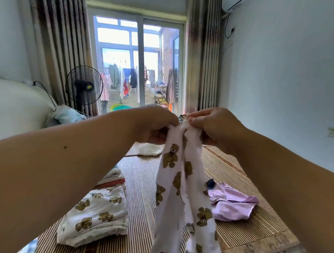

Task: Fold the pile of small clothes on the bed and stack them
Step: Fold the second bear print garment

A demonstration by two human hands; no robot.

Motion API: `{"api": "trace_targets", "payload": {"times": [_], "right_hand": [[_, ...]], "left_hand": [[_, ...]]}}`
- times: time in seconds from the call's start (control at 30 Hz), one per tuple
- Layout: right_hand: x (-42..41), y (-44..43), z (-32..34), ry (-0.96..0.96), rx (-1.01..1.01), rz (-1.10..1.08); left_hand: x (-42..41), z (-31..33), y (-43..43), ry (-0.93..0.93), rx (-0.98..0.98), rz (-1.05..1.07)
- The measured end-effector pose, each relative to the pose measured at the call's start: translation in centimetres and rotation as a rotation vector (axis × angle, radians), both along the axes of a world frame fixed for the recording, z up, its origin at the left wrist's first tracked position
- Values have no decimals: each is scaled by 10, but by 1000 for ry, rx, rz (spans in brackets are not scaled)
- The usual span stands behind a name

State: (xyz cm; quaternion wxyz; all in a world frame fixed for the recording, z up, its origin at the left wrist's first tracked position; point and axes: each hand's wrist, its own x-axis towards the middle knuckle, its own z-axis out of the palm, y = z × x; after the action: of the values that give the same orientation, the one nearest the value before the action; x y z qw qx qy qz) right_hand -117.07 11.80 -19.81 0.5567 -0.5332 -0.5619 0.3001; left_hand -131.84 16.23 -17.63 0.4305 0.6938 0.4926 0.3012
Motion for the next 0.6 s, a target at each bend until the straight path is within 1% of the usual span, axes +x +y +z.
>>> {"api": "trace_targets", "payload": {"times": [0.1, 0.2, 0.23, 0.27, 0.33, 0.37, 0.4, 0.5, 0.53, 0.6], "right_hand": [[-10, -4, -2, -32, 80, 65], [-7, -10, -2, -100, 129, 92], [-4, -10, 0, -100, 130, 84], [-2, -10, 2, -103, 130, 69], [3, -8, 7, -108, 135, 40], [6, -7, 10, -101, 136, 43], [9, -5, 13, -83, 130, 62], [16, 0, 19, -4, 69, 157], [19, 1, 20, 9, 54, 175], [24, 4, 21, -11, 25, 179]], "left_hand": [[10, 5, -10, -62, 44, -23], [8, 13, -16, -133, 14, -50], [6, 14, -16, -111, 42, -54], [4, 14, -14, -51, 120, -45], [-2, 8, -8, 96, 336, -32], [-5, 4, -4, 128, 392, -51], [-8, 0, -2, 123, 364, -99], [-13, -14, 9, 64, 147, -297], [-14, -18, 13, 45, 99, -316], [-14, -25, 25, -62, 7, -301]]}}
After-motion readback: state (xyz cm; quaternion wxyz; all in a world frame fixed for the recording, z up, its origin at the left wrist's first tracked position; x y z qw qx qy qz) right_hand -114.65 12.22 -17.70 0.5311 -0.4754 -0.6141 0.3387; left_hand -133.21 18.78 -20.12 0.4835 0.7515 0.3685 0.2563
